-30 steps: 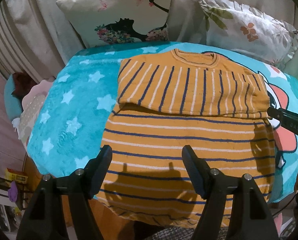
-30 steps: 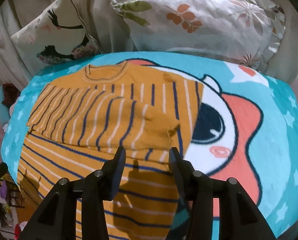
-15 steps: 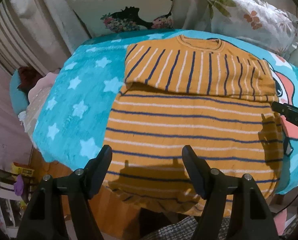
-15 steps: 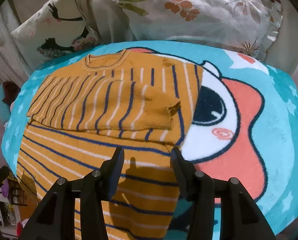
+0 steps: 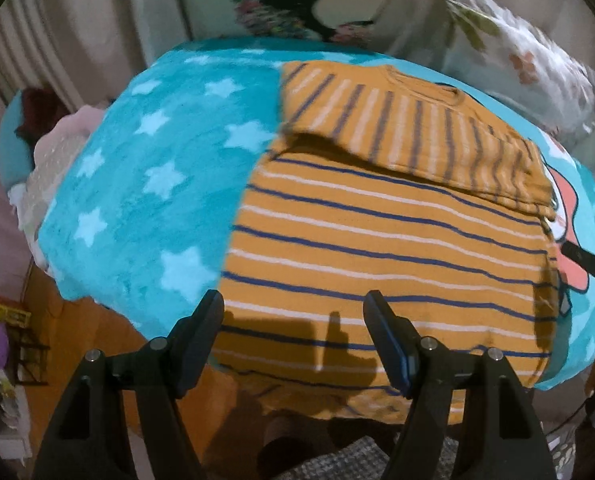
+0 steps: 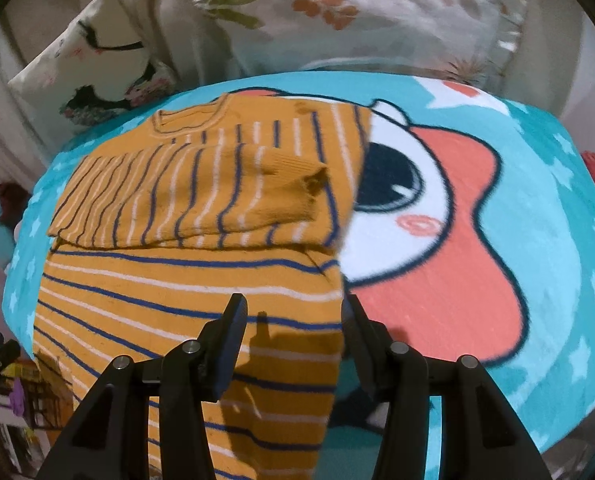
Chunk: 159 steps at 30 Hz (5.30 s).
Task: Fold small clothes
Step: 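Grasp the sweater hem with both tools and lift it toward the collar, then lower the held hem onto the collar with both tools and open them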
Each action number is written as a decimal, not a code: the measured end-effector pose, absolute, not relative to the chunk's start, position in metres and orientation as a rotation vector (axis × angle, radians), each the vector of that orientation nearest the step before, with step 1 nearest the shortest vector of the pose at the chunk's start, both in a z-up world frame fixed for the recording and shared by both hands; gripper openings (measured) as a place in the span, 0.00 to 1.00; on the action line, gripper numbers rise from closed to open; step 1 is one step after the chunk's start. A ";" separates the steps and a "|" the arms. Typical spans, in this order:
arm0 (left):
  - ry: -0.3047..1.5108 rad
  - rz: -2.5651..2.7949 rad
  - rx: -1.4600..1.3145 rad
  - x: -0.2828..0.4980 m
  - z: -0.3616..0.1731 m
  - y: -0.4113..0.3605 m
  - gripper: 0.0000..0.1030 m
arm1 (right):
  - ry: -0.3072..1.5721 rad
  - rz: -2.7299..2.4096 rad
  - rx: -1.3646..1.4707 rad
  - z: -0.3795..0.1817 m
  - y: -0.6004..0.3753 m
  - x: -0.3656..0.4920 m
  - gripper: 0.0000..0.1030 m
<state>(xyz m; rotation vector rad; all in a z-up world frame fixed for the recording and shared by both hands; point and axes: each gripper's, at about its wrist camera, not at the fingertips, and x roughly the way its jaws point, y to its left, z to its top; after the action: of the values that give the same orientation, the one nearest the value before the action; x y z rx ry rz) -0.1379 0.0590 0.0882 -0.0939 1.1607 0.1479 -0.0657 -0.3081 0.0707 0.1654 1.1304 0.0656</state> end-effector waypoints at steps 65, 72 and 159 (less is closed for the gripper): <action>1.397 -0.479 -0.439 -0.212 -0.037 0.107 0.09 | 1.172 0.194 0.962 -0.057 -0.305 -0.235 0.72; 1.411 -0.465 -0.439 -0.213 -0.034 0.111 0.09 | 1.180 0.285 1.008 -0.067 -0.297 -0.244 0.44; 1.225 -0.108 -0.615 0.166 0.028 0.078 0.46 | 1.212 0.316 0.202 0.019 -0.249 0.162 0.52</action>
<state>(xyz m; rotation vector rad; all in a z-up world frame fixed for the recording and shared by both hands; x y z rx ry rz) 0.1664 0.0785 0.0276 -0.6148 1.2246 -0.1084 0.1615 -0.2491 0.0188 0.2022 1.2125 0.3163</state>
